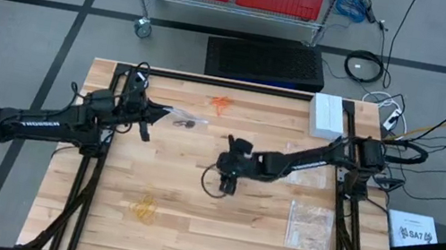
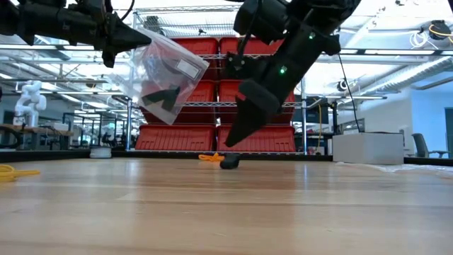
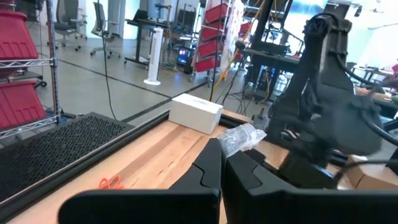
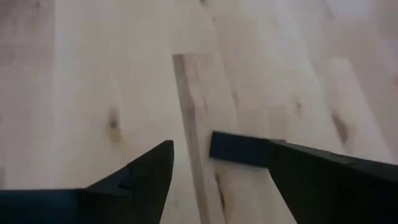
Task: Sort rubber bands
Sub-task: Put the black rubber band on the zip bag
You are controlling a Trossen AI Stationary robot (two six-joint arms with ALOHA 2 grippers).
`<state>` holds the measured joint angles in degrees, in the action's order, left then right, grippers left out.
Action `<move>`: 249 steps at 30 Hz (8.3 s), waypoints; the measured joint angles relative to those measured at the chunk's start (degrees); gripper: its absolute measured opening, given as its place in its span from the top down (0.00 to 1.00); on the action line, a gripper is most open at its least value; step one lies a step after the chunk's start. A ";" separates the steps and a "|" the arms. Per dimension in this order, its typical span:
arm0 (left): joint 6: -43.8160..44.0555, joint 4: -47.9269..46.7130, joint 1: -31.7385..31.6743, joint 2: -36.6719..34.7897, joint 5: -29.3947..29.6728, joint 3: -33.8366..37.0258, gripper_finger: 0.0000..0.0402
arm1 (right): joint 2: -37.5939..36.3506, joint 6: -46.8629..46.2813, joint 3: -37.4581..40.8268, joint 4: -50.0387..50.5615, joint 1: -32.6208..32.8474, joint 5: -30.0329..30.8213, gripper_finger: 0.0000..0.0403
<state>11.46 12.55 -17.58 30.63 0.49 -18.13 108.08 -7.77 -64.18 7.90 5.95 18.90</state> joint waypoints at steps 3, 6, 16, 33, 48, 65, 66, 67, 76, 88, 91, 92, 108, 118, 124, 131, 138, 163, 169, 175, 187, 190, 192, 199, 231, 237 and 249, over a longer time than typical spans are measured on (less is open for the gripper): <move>-0.04 0.01 0.00 0.00 0.00 0.00 1.00 | 2.03 1.82 0.01 -2.03 2.25 4.92 0.43; -0.04 -0.01 -0.02 0.01 -0.01 0.00 1.00 | 3.66 1.12 0.02 -3.05 3.12 6.34 0.47; -0.22 0.01 0.00 0.00 -0.02 0.00 1.00 | 6.35 -0.48 -0.55 -3.47 0.55 6.78 0.59; -0.28 -0.22 -0.02 0.16 -0.02 0.00 1.00 | 5.25 1.77 -9.33 6.98 0.74 6.02 0.98; -0.36 0.61 0.00 4.15 -0.02 0.00 1.00 | 3.64 24.40 -33.84 8.69 1.73 14.09 1.00; 0.06 2.21 -0.02 5.27 -1.44 0.00 1.00 | 3.64 29.69 -35.41 7.31 -1.08 15.66 1.00; 0.07 2.30 -0.01 5.27 -1.45 0.00 1.00 | 3.64 29.43 -35.41 7.70 -1.10 15.67 1.00; 0.08 2.38 -0.01 5.27 -1.46 0.00 1.00 | 3.64 29.09 -35.28 7.75 -1.10 15.65 1.00; 0.11 2.52 -0.02 5.27 -1.45 0.00 1.00 | 3.66 29.46 -34.47 7.60 -1.43 23.82 1.00; 0.17 2.54 -0.01 5.25 -1.42 0.00 1.00 | 3.36 21.31 -34.36 17.57 -0.19 16.61 1.00; 0.16 2.54 -0.02 5.25 -1.42 0.00 1.00 | 2.81 11.57 -34.40 26.29 -0.38 5.63 1.00; 0.17 2.54 -0.02 5.25 -1.42 0.00 1.00 | 2.82 8.89 -34.38 29.37 -0.57 2.38 1.00; -0.06 2.82 0.00 5.25 -1.40 0.00 1.00 | 3.66 -4.27 -5.70 10.00 -8.63 -13.04 1.00; -0.31 2.85 -0.02 5.25 -1.38 0.00 1.00 | 3.53 -4.65 -1.49 4.92 -10.15 -12.51 0.87; -0.33 2.82 0.00 5.25 -1.38 0.00 1.00 | 3.53 -4.65 -1.46 3.37 -8.58 -16.78 0.66; -0.35 2.81 0.00 5.25 -1.36 0.00 1.00 | 3.53 -6.00 -1.46 3.13 -8.12 -20.40 0.50; -0.37 2.81 -0.02 5.25 -1.36 0.00 1.00 | 3.53 -6.78 -1.46 3.17 -6.84 -20.33 0.46; -0.35 2.82 -0.01 5.71 -1.36 0.00 1.00 | 2.24 5.72 -16.80 7.43 -1.33 -3.93 0.99; -0.35 2.81 -0.02 5.84 -1.36 0.00 1.00 | 2.09 17.64 -25.50 4.79 0.23 12.97 1.00; -0.28 2.79 0.00 5.84 -1.33 0.00 1.00 | 2.04 25.09 -26.03 -0.46 -0.01 15.89 1.00; -0.31 2.59 0.00 5.86 -1.33 0.00 1.00 | 2.07 30.10 -26.05 -3.41 1.06 17.48 1.00; -0.31 2.56 -0.01 5.86 -1.33 0.00 1.00 | 2.09 30.01 -26.05 -3.32 0.72 19.20 1.00; -0.31 2.57 0.00 5.86 -1.33 0.00 1.00 | 2.09 30.00 -26.05 -3.24 0.50 19.16 1.00; -0.24 2.57 -0.02 5.86 -1.33 0.00 1.00 | 2.11 27.75 -26.05 -1.62 -1.70 18.66 1.00; 1.64 3.22 -0.02 5.86 -3.10 0.00 1.00 | 3.47 23.37 -26.05 -1.84 -3.61 15.08 1.00; 1.68 4.02 -0.02 6.68 -3.29 0.00 1.00 | 3.75 21.89 -26.05 -2.57 -4.65 13.48 0.96; 3.20 7.24 0.00 10.45 -6.27 0.00 1.00 | 3.77 24.86 -26.05 -8.04 -4.84 20.36 0.99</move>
<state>14.66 19.79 -17.58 41.08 -5.78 -18.13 111.85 17.09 -90.24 -0.14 1.10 39.26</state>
